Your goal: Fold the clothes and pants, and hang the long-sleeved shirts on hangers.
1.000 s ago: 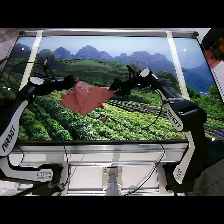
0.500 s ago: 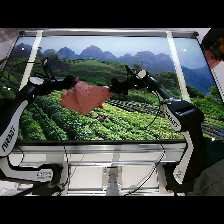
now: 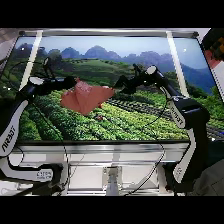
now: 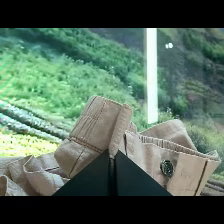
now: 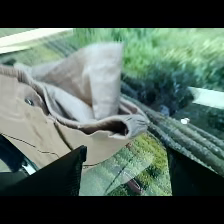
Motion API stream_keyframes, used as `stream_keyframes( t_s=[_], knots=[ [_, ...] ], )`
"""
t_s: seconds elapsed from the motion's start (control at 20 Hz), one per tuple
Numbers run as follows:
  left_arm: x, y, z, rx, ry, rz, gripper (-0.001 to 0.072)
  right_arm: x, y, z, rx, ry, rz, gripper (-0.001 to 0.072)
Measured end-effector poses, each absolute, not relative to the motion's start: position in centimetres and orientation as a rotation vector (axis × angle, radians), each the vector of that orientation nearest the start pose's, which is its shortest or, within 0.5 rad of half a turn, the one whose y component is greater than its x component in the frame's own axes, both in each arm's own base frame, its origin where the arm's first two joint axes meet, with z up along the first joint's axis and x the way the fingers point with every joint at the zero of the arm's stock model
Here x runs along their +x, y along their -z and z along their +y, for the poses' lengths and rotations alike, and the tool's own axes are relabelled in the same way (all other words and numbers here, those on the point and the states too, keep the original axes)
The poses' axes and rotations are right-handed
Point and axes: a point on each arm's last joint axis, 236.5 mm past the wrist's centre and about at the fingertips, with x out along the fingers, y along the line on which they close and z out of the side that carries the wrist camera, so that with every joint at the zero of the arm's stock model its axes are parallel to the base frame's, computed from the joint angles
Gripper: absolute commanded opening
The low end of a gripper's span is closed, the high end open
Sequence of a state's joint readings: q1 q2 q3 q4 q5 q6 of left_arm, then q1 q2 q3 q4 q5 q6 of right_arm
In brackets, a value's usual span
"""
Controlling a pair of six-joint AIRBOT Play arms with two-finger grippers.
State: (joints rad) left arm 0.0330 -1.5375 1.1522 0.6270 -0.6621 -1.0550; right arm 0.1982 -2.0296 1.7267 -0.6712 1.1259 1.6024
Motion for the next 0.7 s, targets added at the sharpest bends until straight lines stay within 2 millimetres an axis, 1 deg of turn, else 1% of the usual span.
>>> stream_keyframes(
  t_s=[0.1, 0.15, 0.2, 0.35, 0.55, 0.6, 0.65, 0.7],
  knots=[
    [50.6, 0.5, -10.2, -0.515, 0.34, 0.866, 0.0018, 49.6, 6.2, 26.8, 0.813, -0.524, 1.427, 0.0546],
    [50.5, 0.5, -10.2, -0.515, 0.342, 0.868, 0.0018, 49.5, 6.2, 26.8, 0.817, -0.525, 1.431, 0.0532],
    [50.5, 0.5, -10.3, -0.515, 0.344, 0.869, 0.0018, 49.5, 6.3, 27.0, 0.823, -0.53, 1.435, 0.0481],
    [50.5, 0.5, -10.3, -0.515, 0.345, 0.87, 0.0018, 49.1, 6.9, 27.8, 0.826, -0.535, 1.453, 0.0481],
    [50.4, 0.5, -10.3, -0.515, 0.347, 0.872, 0.0018, 48.2, 7.9, 29.3, 0.82, -0.549, 1.482, 0.0476],
    [50.4, 0.5, -10.3, -0.515, 0.347, 0.872, 0.0018, 48.1, 8.1, 29.6, 0.818, -0.55, 1.482, 0.0443],
    [50.4, 0.5, -10.3, -0.515, 0.347, 0.872, 0.0018, 48.1, 8.3, 29.9, 0.816, -0.549, 1.48, 0.0441],
    [50.4, 0.5, -10.4, -0.515, 0.347, 0.872, 0.0018, 48.2, 8.4, 30.1, 0.815, -0.548, 1.475, 0.0383]
  ],
)
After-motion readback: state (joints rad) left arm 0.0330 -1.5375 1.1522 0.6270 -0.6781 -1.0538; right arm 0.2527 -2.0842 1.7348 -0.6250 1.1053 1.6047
